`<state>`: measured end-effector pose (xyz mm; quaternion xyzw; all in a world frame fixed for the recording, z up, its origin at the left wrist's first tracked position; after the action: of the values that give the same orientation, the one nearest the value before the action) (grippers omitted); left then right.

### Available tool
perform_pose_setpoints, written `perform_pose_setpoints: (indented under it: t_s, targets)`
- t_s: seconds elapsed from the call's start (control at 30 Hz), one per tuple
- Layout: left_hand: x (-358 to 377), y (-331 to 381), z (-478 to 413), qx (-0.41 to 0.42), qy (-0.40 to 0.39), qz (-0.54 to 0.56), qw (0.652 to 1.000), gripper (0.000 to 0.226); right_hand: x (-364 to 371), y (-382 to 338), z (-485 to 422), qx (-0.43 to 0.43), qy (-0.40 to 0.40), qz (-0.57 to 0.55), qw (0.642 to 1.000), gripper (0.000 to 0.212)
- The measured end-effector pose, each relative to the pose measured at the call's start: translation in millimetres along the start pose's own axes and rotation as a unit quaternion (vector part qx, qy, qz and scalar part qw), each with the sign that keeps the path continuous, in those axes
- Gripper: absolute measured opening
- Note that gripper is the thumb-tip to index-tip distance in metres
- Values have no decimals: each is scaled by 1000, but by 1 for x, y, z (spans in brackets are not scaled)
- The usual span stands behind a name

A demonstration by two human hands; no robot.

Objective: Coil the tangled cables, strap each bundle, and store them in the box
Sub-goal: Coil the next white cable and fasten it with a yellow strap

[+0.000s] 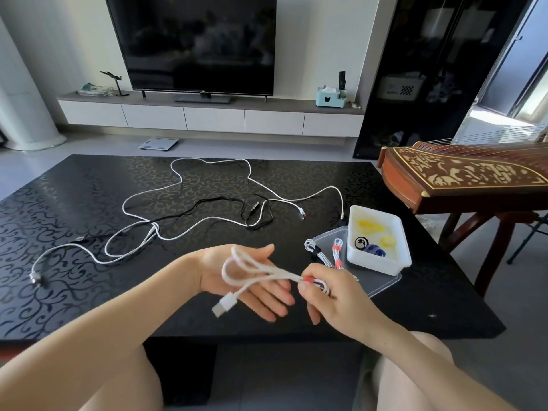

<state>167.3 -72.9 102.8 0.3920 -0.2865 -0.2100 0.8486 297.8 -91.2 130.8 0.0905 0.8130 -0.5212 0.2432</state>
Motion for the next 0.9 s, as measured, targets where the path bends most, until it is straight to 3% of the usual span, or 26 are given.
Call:
perform_pose_setpoints:
  t_s: [0.07,0.13,0.3,0.4,0.5,0.6,0.67,0.77,0.8,0.9]
  targets:
    - [-22,-2,-1,33,64,95,993,50,-2,6,-2,52,29,-49,997,25]
    - [-37,-3,-3,102,104,113,983,37,-2,14,-5,124,64,-138,981,28]
    - [-23,-1,-19,218,129,31,967,58,22,37,-6,358,114,-356,856,27]
    - [-17,15,-30,267,179,141,936,54,39,40,-2,411,102,-418,804,27]
    - [-18,23,-42,266,217,285,895,35,47,46,3,437,89,-460,768,28]
    - [-12,27,-53,228,217,319,894,31,50,55,7,458,59,-493,737,27]
    - [-9,30,-58,209,238,297,901,34,47,61,8,449,28,-466,762,25]
    - [-12,36,-60,216,308,224,899,34,32,71,5,363,-18,-238,901,30]
    - [-15,40,-60,221,332,197,896,33,24,77,2,339,-4,-170,925,30]
    - [-29,49,-57,218,396,146,880,31,-28,108,-15,300,130,-19,945,21]
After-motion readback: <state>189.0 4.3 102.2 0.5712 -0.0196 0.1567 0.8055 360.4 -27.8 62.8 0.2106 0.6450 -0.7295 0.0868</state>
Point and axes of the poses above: each hand's wrist, its own z-axis away from the middle knuckle, its own x-axis out of the palm, y = z × x, the point moved 7 cm from there along -z, towards the middle knuckle, and after that the axes turned 14 degrees about y, right-handed, at the moved point
